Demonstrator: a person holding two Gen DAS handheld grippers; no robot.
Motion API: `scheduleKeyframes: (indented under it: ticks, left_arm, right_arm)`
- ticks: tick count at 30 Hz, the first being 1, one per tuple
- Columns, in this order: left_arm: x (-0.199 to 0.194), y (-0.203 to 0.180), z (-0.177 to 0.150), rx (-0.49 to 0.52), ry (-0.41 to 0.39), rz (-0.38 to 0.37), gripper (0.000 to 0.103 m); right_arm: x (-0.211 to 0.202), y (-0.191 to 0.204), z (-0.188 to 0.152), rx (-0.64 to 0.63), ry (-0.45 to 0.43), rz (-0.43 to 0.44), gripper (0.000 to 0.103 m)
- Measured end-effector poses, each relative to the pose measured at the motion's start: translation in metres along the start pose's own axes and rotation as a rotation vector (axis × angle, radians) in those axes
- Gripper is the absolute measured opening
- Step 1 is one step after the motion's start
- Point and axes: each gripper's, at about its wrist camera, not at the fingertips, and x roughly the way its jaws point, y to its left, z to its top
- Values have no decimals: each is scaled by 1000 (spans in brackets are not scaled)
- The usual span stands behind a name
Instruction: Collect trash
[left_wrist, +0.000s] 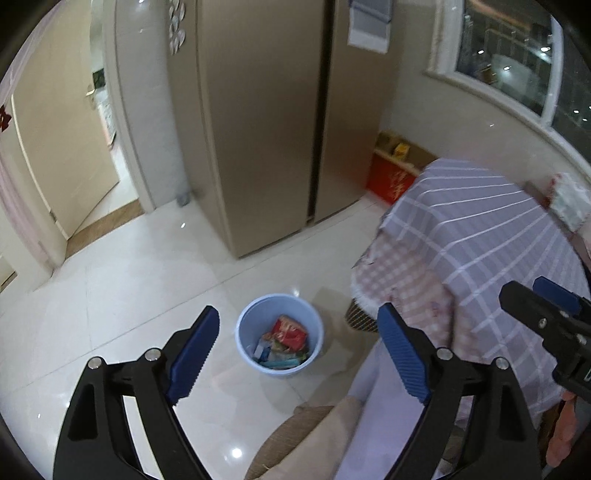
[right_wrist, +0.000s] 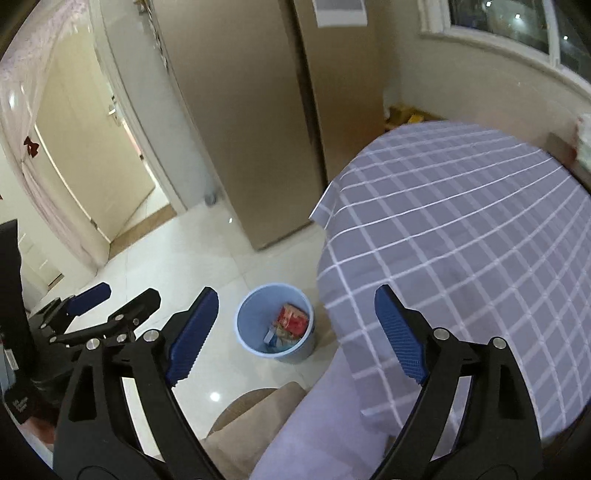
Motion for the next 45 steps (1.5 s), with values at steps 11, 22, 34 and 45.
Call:
scheduleKeyframes:
  ticks: [11, 22, 34, 45]
  left_arm:
    - [-90, -29, -25, 18, -209, -53, 89]
    - [-145, -35, -52, 30, -360, -43, 90]
    - [-159, -43, -67, 21, -413, -70, 90]
    - [-158, -45, -70, 12, -414, -66, 90]
  right_arm:
    - [-85, 6, -27, -55, -219, -43, 89]
    - [-138, 15, -55, -74, -388, -74, 92]
    - [-160, 13, -73, -77, -493, -156, 92]
    - [-163, 12, -81, -73, -512, -169, 92]
